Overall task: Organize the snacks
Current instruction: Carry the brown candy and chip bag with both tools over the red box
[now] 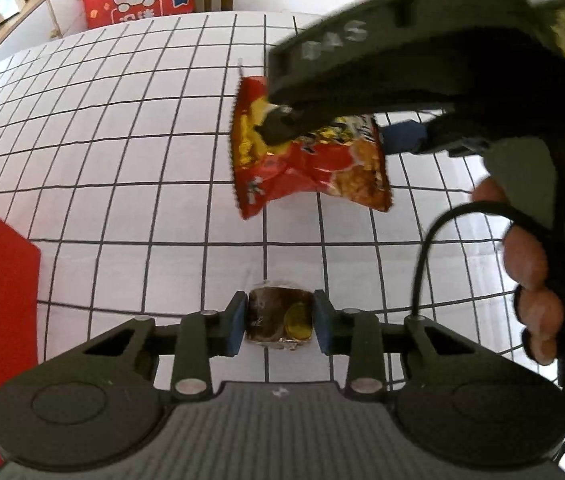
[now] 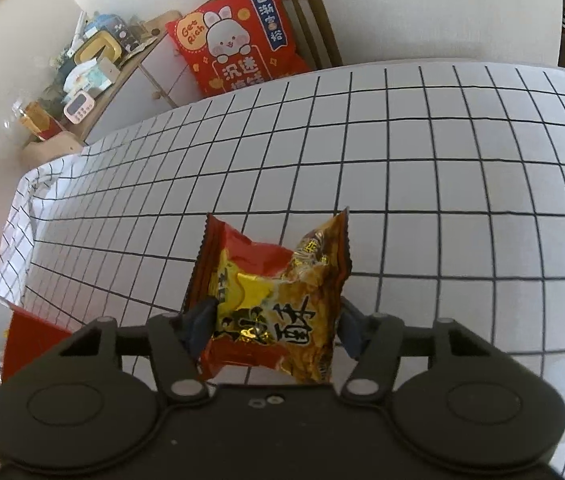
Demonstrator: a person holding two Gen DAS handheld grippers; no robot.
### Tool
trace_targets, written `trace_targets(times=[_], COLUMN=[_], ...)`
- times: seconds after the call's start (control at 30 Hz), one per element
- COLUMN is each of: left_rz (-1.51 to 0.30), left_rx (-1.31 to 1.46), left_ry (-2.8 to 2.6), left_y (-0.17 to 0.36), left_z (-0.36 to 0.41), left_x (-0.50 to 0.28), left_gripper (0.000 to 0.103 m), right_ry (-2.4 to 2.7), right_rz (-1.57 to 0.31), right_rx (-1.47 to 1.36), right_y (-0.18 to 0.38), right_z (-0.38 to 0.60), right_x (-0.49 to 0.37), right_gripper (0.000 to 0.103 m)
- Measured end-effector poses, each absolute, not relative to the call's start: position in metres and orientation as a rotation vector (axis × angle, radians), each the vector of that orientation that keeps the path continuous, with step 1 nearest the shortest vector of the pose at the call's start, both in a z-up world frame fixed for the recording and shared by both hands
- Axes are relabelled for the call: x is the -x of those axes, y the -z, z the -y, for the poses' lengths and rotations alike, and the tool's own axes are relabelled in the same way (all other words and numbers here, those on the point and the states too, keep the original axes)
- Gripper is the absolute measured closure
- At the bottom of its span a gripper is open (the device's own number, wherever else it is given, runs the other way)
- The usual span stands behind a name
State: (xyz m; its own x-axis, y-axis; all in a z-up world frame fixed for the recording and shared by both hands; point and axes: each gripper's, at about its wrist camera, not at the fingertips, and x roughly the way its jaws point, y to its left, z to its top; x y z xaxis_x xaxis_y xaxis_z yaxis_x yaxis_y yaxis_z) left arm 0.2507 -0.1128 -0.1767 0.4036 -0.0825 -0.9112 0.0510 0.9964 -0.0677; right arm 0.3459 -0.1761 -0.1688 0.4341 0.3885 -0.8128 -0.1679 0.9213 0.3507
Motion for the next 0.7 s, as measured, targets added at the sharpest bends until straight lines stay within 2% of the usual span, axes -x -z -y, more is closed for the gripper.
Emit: trace_targets(times=[0.7], left_rz=[-1.039], left_rx=[0.142], left_ry=[-0.003], left_y=[0.081], left_z=[0.071], left_x=[-0.171], left_gripper=[0.070], right_ry=[-0.457], right_rz=[-0.984], right_rx=[-0.164], right_y=[0.092], right_z=[0.183], right_x=[-0.262], right_gripper=[0.042])
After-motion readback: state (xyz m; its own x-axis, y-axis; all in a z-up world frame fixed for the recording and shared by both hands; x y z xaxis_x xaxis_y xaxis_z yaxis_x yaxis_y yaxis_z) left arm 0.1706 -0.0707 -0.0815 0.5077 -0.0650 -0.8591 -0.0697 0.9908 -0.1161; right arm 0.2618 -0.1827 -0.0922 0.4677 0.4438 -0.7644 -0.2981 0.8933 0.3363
